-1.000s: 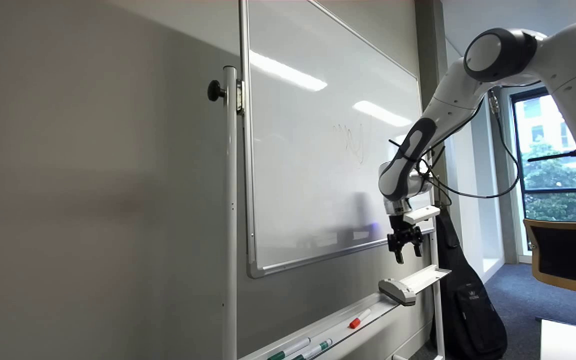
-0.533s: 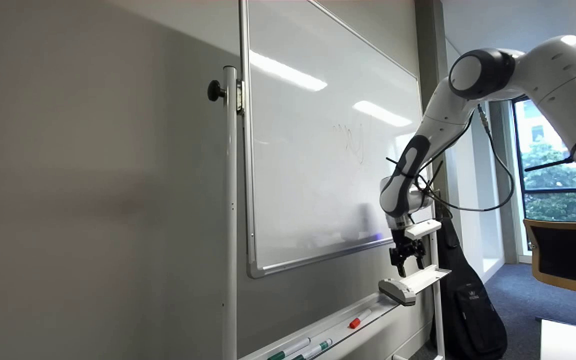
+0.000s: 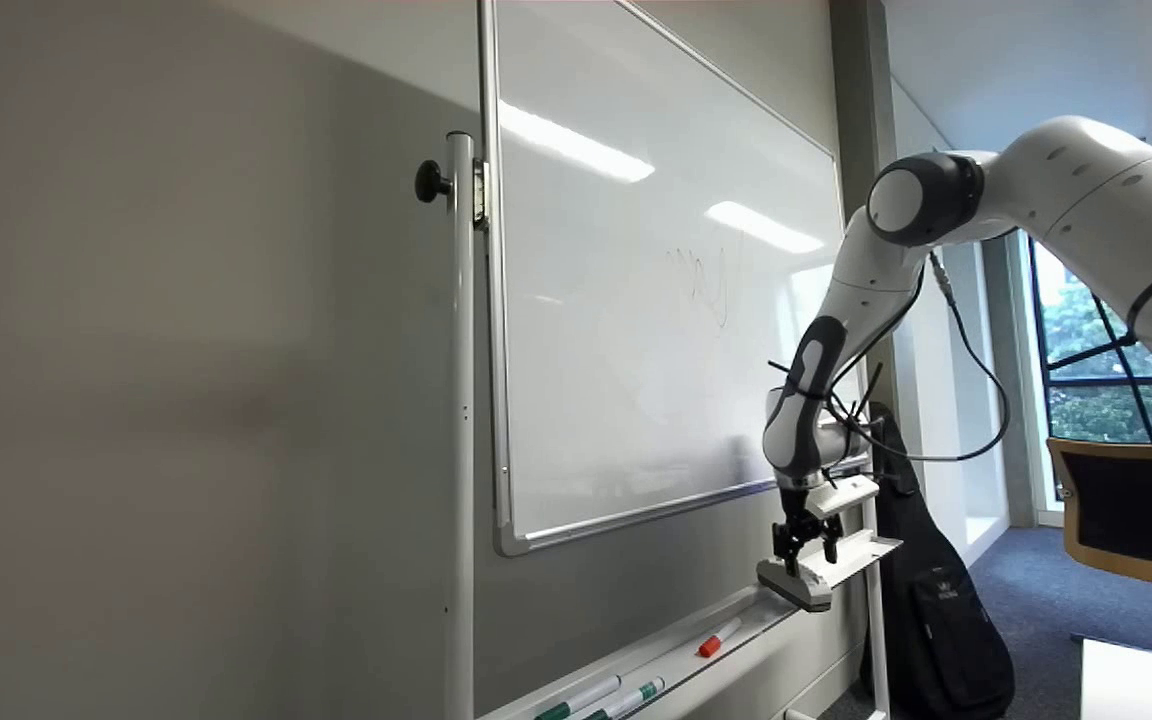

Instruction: Wipe the white board with the grey eraser

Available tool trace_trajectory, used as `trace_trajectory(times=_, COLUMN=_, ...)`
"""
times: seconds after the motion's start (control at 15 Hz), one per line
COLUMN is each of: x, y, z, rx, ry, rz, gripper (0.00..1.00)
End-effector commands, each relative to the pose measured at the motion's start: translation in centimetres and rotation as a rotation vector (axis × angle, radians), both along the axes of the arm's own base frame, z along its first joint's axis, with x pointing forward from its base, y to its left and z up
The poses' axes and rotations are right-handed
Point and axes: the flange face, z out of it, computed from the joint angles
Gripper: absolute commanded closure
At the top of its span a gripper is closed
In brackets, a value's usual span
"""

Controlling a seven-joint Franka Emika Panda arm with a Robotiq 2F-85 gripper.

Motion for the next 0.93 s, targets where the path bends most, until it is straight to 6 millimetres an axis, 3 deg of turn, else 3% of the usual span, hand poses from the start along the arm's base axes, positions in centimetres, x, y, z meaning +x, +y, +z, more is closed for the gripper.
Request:
trace_trajectory(times=0.0, x=0.4, y=-0.2, z=0.8, rx=-0.004, ry=-0.089, rz=0.007, gripper=0.00)
trace_trajectory(times=0.47, x=0.9, y=-0.5, z=-0.5, rx=0.052, ry=-0.110, rz=-0.012, gripper=0.00)
trace_trajectory(times=0.87, x=0.4, y=-2.3, z=-2.0, rx=0.080, ry=-0.103, rz=-0.026, gripper=0.00)
